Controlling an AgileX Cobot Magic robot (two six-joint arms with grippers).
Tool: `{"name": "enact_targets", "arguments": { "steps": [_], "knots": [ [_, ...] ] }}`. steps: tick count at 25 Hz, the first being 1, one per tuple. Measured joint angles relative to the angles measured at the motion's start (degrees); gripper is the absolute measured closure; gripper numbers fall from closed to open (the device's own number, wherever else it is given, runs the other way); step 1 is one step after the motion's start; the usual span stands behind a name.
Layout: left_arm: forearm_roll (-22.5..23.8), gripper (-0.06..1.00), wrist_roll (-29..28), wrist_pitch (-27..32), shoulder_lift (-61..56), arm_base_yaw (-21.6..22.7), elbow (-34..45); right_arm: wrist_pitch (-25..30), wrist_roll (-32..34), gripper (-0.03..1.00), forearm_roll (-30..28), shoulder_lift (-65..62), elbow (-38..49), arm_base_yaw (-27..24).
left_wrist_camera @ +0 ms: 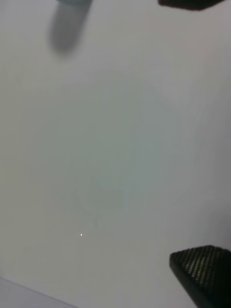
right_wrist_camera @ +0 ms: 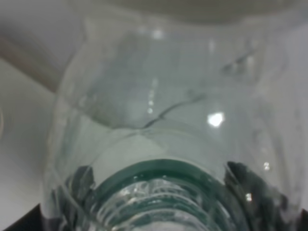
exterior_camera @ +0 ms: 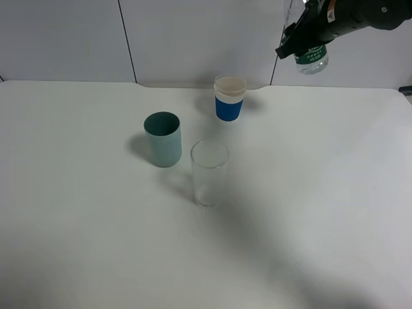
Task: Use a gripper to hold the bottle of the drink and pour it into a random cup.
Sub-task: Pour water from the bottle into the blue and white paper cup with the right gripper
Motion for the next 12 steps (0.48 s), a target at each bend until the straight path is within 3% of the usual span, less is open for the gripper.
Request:
{"name": "enact_targets", "arguments": {
  "steps": [12],
  "knots": [
    [0.0, -0.05, 0.0, 0.0, 0.0, 0.0, 0.0, 6.37, 10.23, 0.41, -13.73, 7.34, -1.84, 5.1]
  ]
}}
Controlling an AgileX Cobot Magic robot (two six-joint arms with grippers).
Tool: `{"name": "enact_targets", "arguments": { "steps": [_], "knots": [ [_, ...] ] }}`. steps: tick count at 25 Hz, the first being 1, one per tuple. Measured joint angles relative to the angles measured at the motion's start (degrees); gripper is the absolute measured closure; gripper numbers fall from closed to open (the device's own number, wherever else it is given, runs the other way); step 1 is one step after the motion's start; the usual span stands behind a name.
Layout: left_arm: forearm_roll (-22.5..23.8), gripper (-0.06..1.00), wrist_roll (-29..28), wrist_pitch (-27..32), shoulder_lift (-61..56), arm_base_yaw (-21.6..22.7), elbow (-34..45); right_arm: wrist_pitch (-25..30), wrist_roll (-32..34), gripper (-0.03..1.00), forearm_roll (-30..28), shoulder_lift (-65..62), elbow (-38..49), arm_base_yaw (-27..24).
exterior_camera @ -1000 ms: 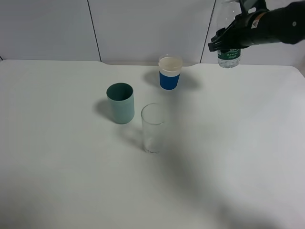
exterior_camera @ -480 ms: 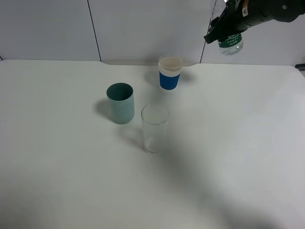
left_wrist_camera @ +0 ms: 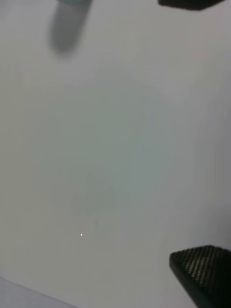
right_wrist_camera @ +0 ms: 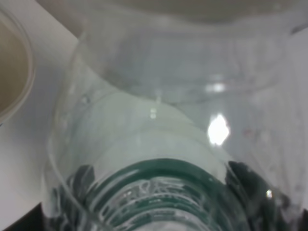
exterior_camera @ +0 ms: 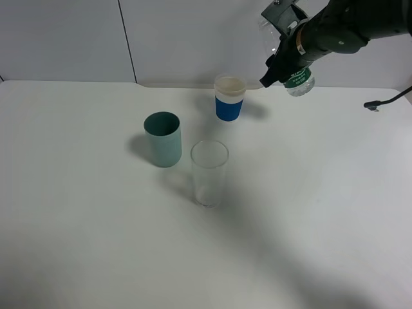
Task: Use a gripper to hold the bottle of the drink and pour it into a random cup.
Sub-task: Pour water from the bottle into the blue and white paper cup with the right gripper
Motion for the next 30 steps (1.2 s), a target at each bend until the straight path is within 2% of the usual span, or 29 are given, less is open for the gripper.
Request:
{"name": "enact_targets", "arguments": {
  "steps": [3, 5, 12, 15, 18, 30],
  "knots": [
    [0.0, -0.05, 0.0, 0.0, 0.0, 0.0, 0.0, 3.75, 2.41, 0.41, -2.26, 1.88, -2.35, 1.26],
    [0.0, -0.05, 0.0, 0.0, 0.0, 0.0, 0.0, 5.96, 4.47, 0.41, -5.85, 2.86, -3.95, 2.16],
    [0.0, -0.05, 0.0, 0.0, 0.0, 0.0, 0.0, 9.49, 17.55, 0.41, -24.77, 3.76, -4.86, 6.16],
    [0.0, -0.05, 0.0, 0.0, 0.0, 0.0, 0.0, 11.12, 19.55, 0.41, -30.29, 4.39, -4.88, 7.47],
    [0.0, -0.05, 0.0, 0.0, 0.0, 0.0, 0.0, 12.99, 19.73, 0.41, -32.56, 5.2, -4.88, 7.84],
    [0.0, -0.05, 0.0, 0.0, 0.0, 0.0, 0.0, 18.25, 15.2, 0.41, -34.04, 9.35, -4.88, 8.76]
  ]
}}
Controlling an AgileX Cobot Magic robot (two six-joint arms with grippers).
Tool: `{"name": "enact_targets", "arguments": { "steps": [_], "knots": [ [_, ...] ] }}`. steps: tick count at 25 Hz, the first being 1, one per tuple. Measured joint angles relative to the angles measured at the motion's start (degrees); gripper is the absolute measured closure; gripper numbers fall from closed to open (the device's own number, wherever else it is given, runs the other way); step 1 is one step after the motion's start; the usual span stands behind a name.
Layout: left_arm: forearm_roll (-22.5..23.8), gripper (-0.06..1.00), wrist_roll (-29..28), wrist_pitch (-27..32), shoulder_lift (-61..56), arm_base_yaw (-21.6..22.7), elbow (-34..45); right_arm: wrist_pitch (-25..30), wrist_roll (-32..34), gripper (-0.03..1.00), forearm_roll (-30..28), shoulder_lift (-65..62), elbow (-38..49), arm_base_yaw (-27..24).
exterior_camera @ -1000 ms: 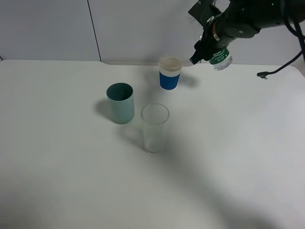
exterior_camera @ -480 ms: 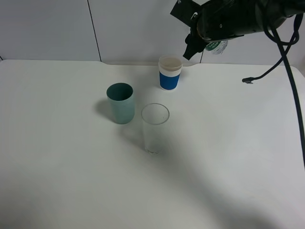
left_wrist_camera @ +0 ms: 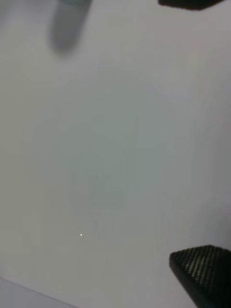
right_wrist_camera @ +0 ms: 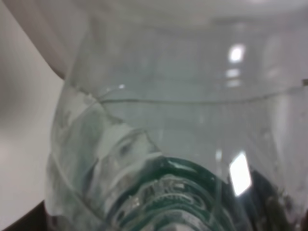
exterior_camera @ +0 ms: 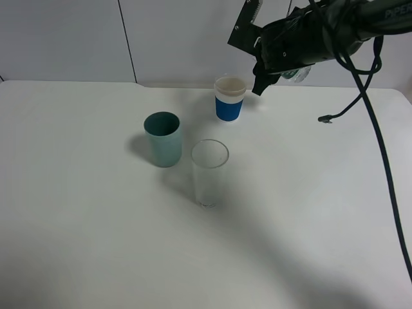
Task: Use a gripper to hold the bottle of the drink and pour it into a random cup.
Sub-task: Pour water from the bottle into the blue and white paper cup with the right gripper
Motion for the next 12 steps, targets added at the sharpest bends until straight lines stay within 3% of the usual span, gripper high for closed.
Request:
{"name": "enact_targets", "arguments": {
  "steps": [12],
  "knots": [
    [0.0, -0.05, 0.0, 0.0, 0.0, 0.0, 0.0, 4.37, -0.68, 0.41, -0.98, 1.55, 0.0, 0.12]
  ]
}}
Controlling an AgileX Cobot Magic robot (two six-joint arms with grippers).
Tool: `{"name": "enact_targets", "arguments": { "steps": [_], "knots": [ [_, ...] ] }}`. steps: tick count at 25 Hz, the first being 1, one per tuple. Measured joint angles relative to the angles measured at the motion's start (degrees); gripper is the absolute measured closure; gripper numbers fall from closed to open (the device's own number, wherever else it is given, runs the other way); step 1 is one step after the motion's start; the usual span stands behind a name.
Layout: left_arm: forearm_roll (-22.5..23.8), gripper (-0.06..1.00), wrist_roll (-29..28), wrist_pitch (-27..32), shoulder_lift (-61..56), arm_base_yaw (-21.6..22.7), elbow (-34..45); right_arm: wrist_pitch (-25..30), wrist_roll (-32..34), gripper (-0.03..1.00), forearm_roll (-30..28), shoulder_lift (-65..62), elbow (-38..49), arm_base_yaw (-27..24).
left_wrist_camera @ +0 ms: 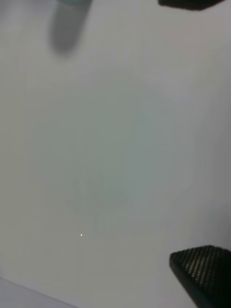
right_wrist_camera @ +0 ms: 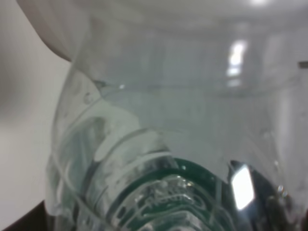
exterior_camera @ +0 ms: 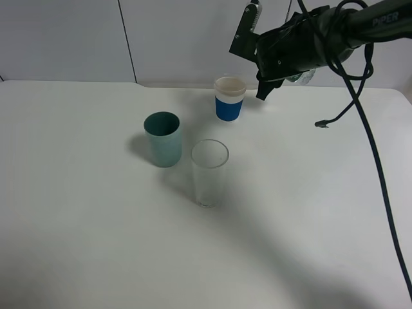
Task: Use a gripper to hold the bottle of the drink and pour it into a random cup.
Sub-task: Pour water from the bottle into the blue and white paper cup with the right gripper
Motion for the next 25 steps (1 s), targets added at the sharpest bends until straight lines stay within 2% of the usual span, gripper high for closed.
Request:
{"name": "enact_targets", "arguments": {
  "steps": [9, 15, 25],
  "knots": [
    [0.0, -0.05, 0.0, 0.0, 0.0, 0.0, 0.0, 1.72, -1.97, 0.41, -1.17, 0.0, 0.0, 0.49],
    [0.0, -0.05, 0.0, 0.0, 0.0, 0.0, 0.0, 2.95, -2.08, 0.41, -4.28, 0.0, 0.0, 1.62],
    [0.0, -0.05, 0.0, 0.0, 0.0, 0.0, 0.0, 5.14, -4.56, 0.41, -4.56, 0.0, 0.0, 1.68]
  ]
}}
